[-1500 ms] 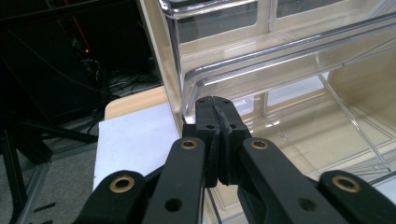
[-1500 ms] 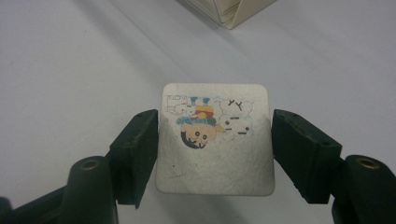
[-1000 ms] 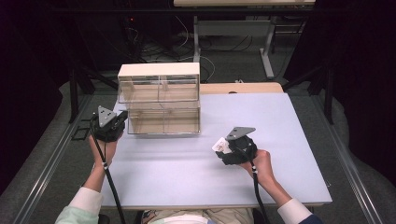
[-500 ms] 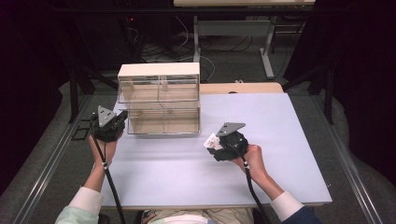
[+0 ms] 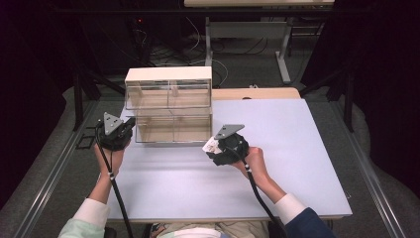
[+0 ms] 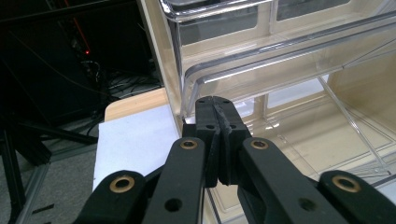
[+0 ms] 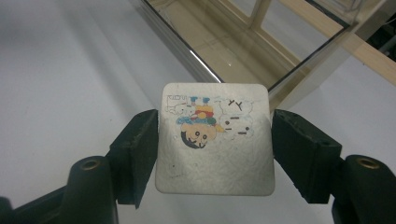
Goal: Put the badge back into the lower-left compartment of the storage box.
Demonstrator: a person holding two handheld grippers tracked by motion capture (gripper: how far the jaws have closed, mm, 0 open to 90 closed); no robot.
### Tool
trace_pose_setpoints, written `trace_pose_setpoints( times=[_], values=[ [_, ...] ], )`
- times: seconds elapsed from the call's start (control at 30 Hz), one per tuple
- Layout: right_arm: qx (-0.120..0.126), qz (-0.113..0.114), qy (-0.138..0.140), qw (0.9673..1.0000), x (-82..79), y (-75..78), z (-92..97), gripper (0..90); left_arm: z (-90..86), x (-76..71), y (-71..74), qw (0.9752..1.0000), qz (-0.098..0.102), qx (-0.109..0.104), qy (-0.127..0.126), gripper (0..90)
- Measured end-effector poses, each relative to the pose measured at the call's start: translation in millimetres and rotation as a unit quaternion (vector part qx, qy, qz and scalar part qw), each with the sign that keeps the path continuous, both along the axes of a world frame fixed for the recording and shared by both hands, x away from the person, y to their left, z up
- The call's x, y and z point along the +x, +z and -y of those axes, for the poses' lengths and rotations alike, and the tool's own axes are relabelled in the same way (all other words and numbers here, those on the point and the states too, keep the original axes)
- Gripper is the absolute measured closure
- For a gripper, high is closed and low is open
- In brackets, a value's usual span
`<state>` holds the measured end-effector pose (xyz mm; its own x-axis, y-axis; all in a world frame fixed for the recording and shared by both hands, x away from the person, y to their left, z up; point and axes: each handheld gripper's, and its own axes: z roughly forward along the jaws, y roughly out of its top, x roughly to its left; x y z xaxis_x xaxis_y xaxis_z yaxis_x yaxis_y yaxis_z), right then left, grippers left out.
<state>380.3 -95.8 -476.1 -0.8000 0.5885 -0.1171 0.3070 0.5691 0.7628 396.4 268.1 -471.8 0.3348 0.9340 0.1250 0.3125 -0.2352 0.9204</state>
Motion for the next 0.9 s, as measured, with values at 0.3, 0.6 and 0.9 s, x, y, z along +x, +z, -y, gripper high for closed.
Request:
trace_pose_setpoints(
  times=[0.3, 0.6, 0.9],
  values=[
    [0.01, 0.002, 0.004, 0.9999, 9.1, 4.5, -18.5, 33.1, 0.1, 0.5, -0.4, 1.0, 0.003, -0.001, 0.001, 90.0],
    [0.006, 0.001, 0.011, 0.9999, 18.2, 7.2, -35.3, 33.1, 0.2, 0.7, -0.6, 1.0, 0.003, -0.001, 0.002, 90.0],
    [0.004, 0.004, 0.015, 0.9999, 27.0, 7.9, -54.5, 33.1, 0.2, 0.8, -0.8, 1.0, 0.003, -0.001, 0.002, 90.0]
  ],
)
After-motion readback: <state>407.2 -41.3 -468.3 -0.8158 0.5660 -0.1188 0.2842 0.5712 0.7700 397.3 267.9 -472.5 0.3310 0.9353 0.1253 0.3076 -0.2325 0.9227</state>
